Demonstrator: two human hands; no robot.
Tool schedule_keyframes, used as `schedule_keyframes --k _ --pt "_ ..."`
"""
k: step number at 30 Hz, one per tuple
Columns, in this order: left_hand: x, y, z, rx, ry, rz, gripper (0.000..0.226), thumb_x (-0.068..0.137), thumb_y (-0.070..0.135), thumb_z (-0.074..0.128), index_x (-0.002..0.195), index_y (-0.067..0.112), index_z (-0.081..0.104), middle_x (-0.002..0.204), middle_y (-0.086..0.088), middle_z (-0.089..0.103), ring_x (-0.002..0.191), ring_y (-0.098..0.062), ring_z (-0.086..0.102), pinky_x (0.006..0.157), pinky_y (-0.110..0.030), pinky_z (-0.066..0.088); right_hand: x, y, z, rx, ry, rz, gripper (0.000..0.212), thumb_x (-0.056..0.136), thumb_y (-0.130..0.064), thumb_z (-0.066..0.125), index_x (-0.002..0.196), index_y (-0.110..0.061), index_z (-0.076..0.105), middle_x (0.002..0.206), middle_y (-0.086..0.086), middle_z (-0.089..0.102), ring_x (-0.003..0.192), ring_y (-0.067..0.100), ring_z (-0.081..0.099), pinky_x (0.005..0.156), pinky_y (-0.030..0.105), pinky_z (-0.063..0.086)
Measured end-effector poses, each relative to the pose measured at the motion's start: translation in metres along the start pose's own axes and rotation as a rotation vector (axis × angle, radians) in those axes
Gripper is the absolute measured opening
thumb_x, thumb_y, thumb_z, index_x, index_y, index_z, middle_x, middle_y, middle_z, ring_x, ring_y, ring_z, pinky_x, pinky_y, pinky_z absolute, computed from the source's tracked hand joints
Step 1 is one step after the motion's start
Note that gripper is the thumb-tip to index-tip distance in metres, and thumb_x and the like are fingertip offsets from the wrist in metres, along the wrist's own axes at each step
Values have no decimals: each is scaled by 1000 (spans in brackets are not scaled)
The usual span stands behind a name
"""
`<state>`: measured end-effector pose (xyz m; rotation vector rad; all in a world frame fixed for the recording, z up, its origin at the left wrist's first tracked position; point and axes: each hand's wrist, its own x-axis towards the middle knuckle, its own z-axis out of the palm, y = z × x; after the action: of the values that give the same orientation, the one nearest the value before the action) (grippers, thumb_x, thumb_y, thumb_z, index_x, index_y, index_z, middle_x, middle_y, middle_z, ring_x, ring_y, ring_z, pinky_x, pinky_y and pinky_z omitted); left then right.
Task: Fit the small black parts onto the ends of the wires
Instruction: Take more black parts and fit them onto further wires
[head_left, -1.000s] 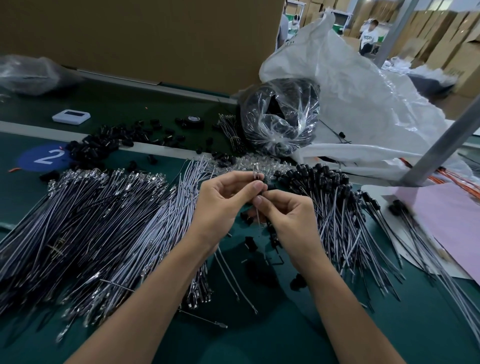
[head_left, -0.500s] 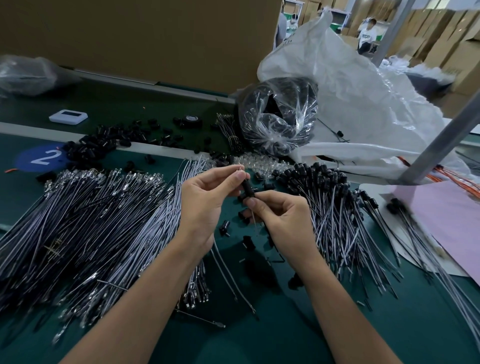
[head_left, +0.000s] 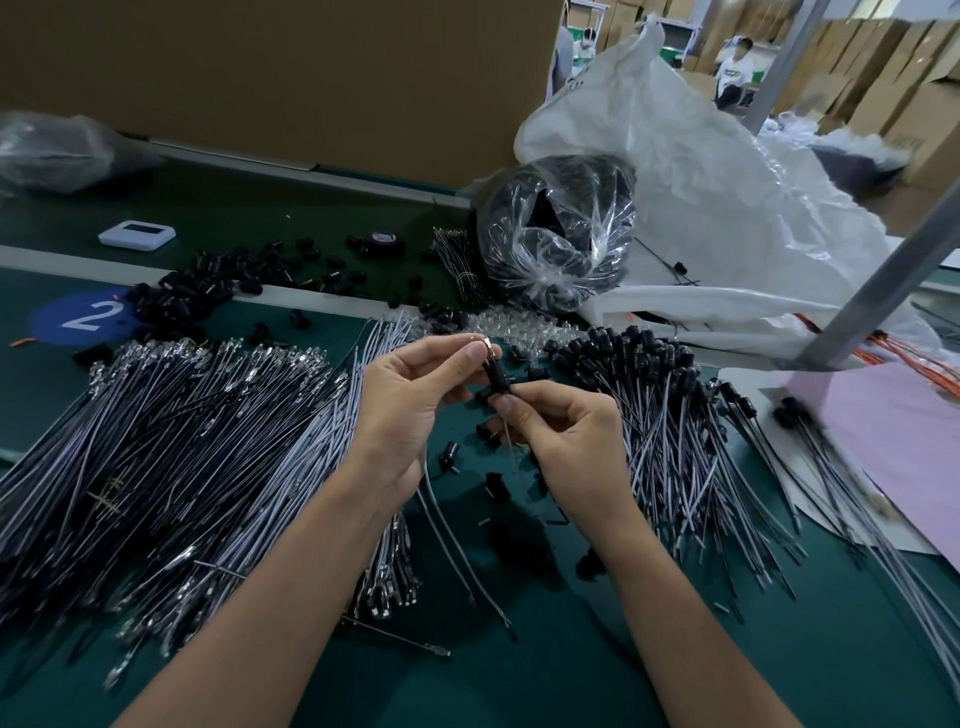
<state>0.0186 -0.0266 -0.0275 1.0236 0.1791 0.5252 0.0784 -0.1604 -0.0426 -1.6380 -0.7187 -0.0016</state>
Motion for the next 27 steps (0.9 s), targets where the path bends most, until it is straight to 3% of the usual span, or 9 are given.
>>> schedule_keyframes --k 11,22,27 --pt "-1 4 0 46 -57 20 23 48 30 84 68 19 79 80 -4 77 75 -9 72 64 -16 53 1 3 -2 -8 26 9 6 81 -4 76 87 -6 77 74 3 75 67 15 72 65 25 57" --pt "0 4 -2 113 -71 -4 29 48 33 86 72 18 79 79 -7 75 60 -8 60 57 -17 44 2 3 -2 -27 27 23 8 81 -4 76 88 -2 77 74 8 75 70 22 73 71 39 60" --pt "1 4 -4 125 -64 -8 28 48 33 86 71 19 79 80 -7 75 60 -8 60 56 -17 43 1 4 -2 -41 29 25 7 81 -6 77 88 -5 78 73 3 75 69 18 73 69 34 59"
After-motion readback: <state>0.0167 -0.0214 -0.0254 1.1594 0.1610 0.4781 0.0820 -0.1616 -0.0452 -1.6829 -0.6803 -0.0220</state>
